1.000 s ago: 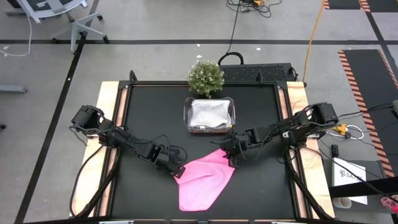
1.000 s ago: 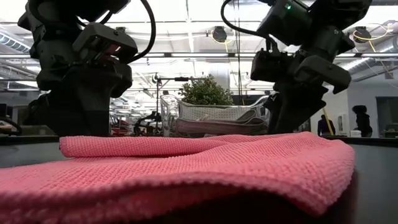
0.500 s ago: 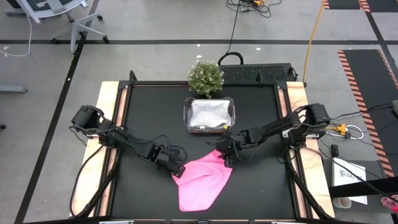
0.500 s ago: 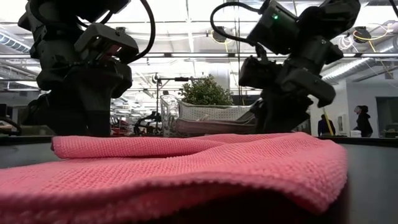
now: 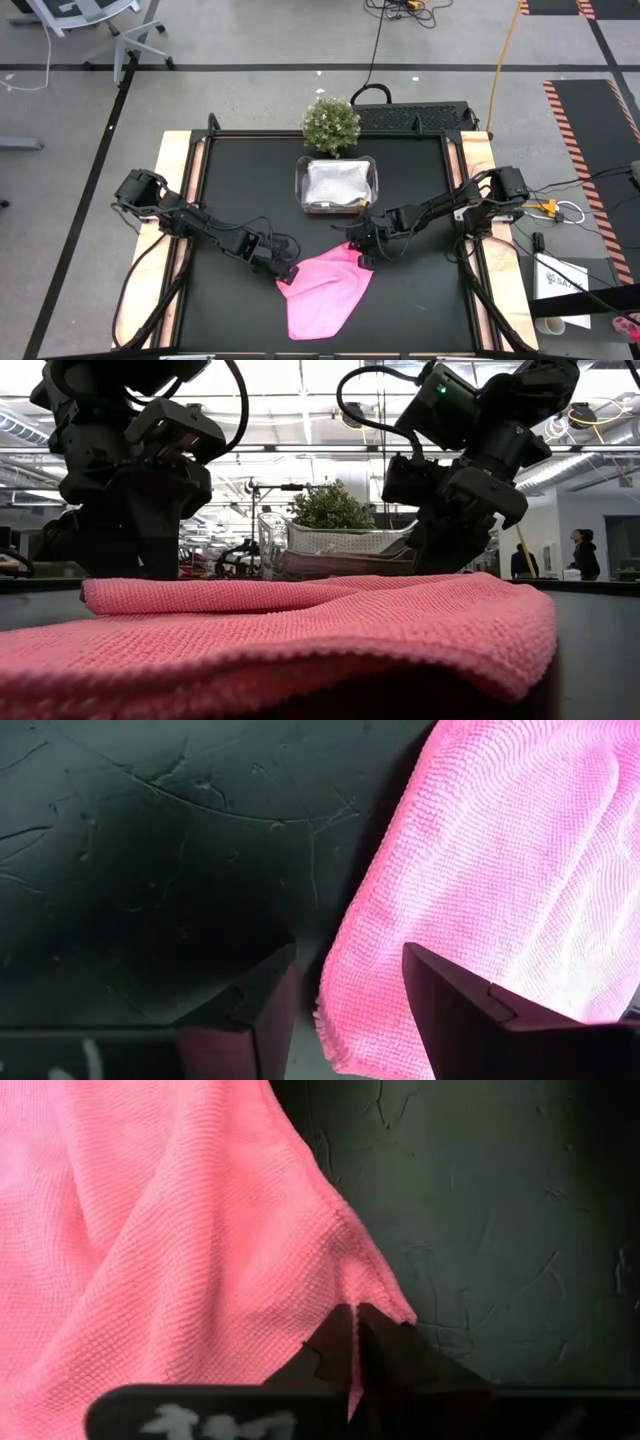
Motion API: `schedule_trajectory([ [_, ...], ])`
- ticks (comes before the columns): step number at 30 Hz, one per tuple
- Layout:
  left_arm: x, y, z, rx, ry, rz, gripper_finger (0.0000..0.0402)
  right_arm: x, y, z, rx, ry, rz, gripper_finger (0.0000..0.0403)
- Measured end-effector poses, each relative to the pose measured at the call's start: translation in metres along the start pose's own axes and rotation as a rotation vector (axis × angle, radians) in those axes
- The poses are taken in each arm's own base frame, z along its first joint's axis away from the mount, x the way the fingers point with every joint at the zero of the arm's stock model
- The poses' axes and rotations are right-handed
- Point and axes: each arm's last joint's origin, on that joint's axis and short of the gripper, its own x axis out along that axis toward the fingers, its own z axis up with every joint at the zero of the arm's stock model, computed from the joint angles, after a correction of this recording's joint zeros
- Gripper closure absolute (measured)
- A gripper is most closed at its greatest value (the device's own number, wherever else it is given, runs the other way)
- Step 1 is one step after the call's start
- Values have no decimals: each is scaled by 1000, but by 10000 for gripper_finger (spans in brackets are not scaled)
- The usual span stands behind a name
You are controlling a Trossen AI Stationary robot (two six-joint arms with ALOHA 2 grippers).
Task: Fold microfiber towels
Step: Fold the pink microfiber towel
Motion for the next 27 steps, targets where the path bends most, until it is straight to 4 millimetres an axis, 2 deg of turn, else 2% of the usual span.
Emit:
schedule_trajectory([
  [5,0,0,-1,-11,50,-9,218,0,0,0,10,1,0,399],
  [9,0,-1,-9,13,139,-19,218,0,0,0,20,2,0,401],
  [17,0,-2,-20,21,123,-14,223,0,0,1,34,-12,3,402],
  [20,1,-4,-19,25,92,-29,270,0,1,2,33,-30,6,402],
  [24,0,-10,-17,69,30,-86,381,0,1,4,31,-50,12,402],
  [27,0,-11,-16,83,-6,-92,389,0,1,4,31,-50,12,402],
])
